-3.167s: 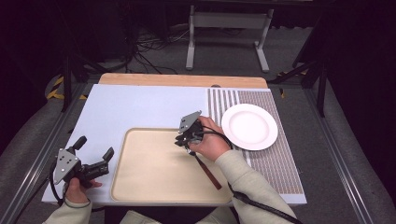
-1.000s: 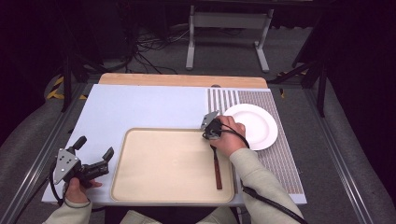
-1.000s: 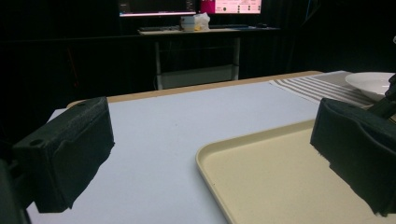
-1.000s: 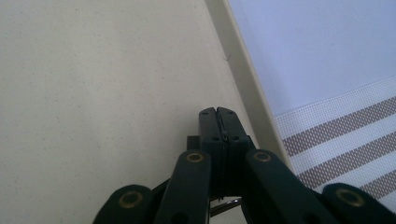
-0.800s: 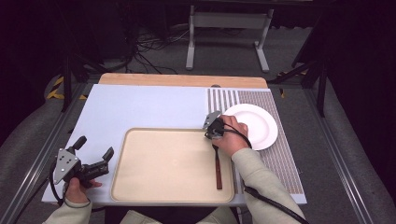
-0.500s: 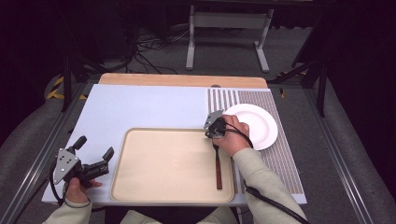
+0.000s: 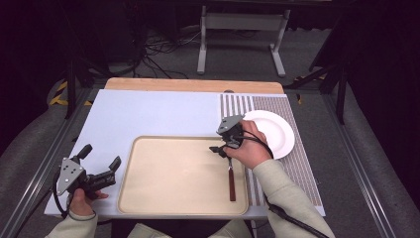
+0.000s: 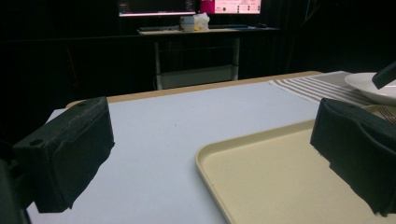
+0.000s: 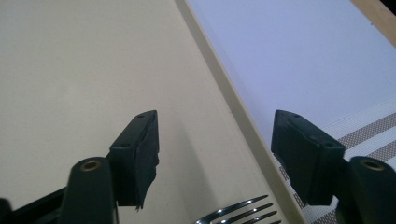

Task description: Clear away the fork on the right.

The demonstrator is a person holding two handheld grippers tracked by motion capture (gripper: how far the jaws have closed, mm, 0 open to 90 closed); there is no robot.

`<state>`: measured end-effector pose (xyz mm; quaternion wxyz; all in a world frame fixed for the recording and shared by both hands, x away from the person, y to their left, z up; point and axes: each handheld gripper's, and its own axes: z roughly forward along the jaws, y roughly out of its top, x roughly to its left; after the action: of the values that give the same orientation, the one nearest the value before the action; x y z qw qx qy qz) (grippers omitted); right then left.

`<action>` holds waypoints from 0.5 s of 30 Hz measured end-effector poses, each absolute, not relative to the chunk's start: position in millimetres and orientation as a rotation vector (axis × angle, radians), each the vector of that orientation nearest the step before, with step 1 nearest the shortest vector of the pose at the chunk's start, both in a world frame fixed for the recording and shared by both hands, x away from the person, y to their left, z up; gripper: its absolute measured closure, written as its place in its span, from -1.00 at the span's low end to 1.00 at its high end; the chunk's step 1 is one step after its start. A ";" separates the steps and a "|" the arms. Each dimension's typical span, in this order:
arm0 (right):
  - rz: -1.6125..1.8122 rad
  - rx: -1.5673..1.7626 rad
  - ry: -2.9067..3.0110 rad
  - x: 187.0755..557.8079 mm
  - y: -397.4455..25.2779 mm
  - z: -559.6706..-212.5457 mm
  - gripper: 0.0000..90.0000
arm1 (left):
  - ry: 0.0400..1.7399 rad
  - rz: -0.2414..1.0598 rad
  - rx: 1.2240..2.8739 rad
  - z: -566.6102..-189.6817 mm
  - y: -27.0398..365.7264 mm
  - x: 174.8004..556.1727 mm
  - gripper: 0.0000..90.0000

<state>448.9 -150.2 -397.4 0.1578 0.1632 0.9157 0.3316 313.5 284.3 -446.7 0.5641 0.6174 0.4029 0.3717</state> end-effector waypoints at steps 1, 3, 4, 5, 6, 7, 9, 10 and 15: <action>0.949 0.467 2.619 448.9 -150.2 -397.4 -0.30 | 0.948 0.875 1.453 -446.7 284.3 313.5 -1.00; 0.974 0.461 2.604 445.1 -151.6 -392.6 -0.39 | 0.948 0.874 1.454 -446.8 284.3 313.5 -1.00; 0.985 0.464 2.597 443.7 -152.2 -391.2 -0.42 | 0.950 0.872 1.451 -446.9 283.9 313.4 -1.00; 1.009 0.463 2.586 440.6 -153.7 -387.6 -0.44 | 0.949 0.872 1.452 -446.9 283.8 313.4 -1.00; 1.018 0.463 2.582 439.1 -154.3 -386.0 -0.46 | 0.949 0.872 1.452 -446.9 283.7 313.4 -1.00; 1.035 0.457 2.569 436.9 -155.6 -383.3 -0.47 | 0.949 0.872 1.452 -446.9 283.6 313.4 -1.00; 1.081 0.454 2.547 432.0 -158.7 -378.1 -0.50 | 0.951 0.870 1.452 -446.8 283.8 313.5 -1.00; 1.081 0.454 2.547 432.0 -158.7 -378.1 -0.50 | 0.951 0.870 1.452 -446.8 283.8 313.5 -1.00; 1.171 0.446 2.490 421.0 -167.0 -369.9 -0.55 | 0.950 0.870 1.453 -447.0 284.1 313.8 -1.00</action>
<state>421.0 -167.0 -369.9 0.1761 0.1576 0.8794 0.4134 313.8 284.1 -447.0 0.5645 0.6177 0.4040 0.3697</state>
